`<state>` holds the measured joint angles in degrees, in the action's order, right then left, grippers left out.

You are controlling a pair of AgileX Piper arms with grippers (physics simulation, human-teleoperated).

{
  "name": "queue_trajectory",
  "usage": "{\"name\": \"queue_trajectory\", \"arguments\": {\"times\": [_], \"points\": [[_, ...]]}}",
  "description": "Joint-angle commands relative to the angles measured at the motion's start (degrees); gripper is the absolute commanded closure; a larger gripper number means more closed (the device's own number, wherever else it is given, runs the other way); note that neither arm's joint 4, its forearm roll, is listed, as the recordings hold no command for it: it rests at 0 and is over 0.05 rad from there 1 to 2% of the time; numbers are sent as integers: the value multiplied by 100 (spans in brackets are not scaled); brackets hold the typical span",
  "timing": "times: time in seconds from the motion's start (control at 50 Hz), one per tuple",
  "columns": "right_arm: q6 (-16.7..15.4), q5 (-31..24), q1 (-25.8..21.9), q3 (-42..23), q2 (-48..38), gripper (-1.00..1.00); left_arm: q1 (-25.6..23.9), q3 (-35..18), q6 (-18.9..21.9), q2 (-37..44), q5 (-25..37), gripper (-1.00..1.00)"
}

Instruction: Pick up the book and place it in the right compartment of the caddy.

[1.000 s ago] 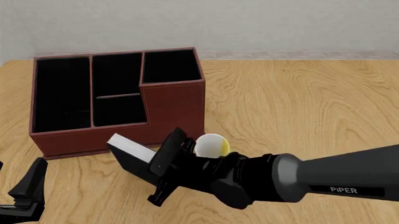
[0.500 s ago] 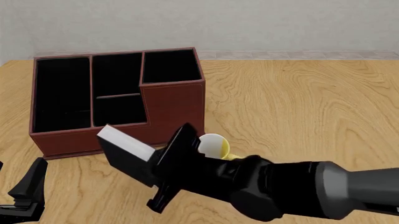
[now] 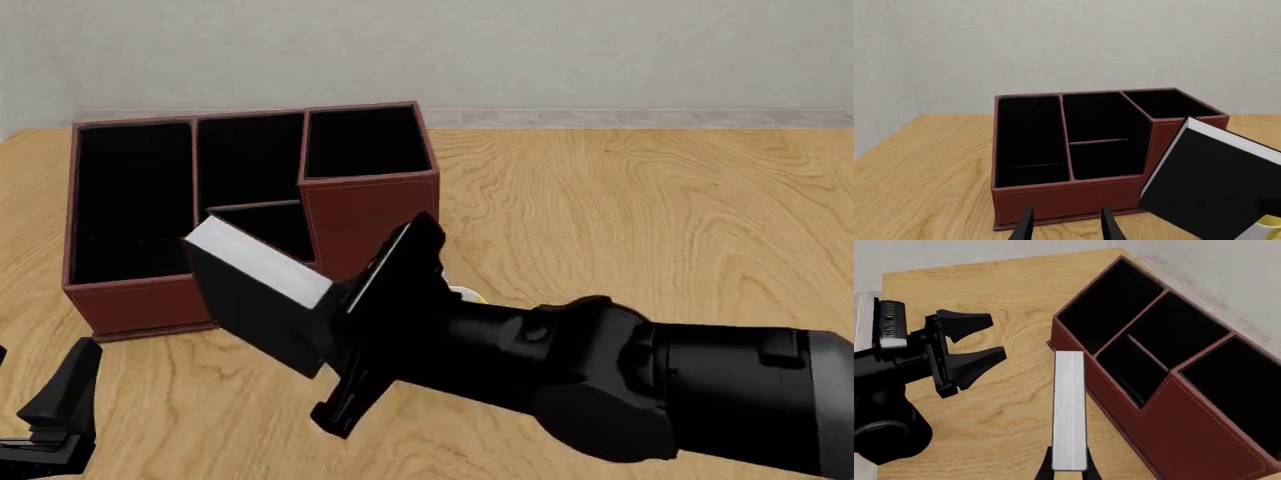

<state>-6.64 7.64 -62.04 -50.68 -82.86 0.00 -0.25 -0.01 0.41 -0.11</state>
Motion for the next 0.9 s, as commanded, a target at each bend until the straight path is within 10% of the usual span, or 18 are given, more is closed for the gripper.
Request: {"name": "queue_trajectory", "arguments": {"times": [0.02,0.9], "points": [[79,-608,-35,-524,349,100,-1,0,0,0,0,-100],[76,-2635,374,-2802,794,100,0,0,-1,0,0,-100]]}}
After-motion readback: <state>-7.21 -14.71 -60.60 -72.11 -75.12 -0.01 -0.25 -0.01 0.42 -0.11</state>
